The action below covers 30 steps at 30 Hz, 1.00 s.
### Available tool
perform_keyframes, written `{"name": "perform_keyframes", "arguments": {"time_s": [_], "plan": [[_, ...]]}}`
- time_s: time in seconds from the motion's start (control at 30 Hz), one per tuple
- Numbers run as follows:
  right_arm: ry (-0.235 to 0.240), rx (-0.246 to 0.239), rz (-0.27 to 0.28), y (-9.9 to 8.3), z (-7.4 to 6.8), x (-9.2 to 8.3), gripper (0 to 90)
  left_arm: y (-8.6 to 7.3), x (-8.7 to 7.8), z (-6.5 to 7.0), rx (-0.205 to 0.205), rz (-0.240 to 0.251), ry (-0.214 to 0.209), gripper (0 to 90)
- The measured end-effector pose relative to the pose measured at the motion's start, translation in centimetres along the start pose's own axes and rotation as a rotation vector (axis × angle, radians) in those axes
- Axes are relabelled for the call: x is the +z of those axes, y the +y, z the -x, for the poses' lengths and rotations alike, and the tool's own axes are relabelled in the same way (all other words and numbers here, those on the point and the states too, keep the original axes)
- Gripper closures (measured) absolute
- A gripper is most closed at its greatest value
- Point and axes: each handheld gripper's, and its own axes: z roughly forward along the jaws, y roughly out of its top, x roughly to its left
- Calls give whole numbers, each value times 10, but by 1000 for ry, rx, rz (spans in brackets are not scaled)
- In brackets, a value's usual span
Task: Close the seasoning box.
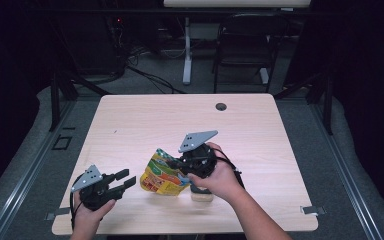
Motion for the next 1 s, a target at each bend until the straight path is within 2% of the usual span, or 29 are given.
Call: {"name": "perform_keyframes", "arguments": {"time_s": [0.13, 0.6, 1.0], "plan": [[-3, -7, -24, 0, 0, 1, 900, 0, 1, 1, -2, -3, 0, 563], [16, 3, -24, 6, 0, 14, 900, -1, 0, 0, -2, -4, 1, 557], [20, -8, -63, 18, -8, 27, 900, -1, -1, -2, -5, 2, 8, 554]]}}
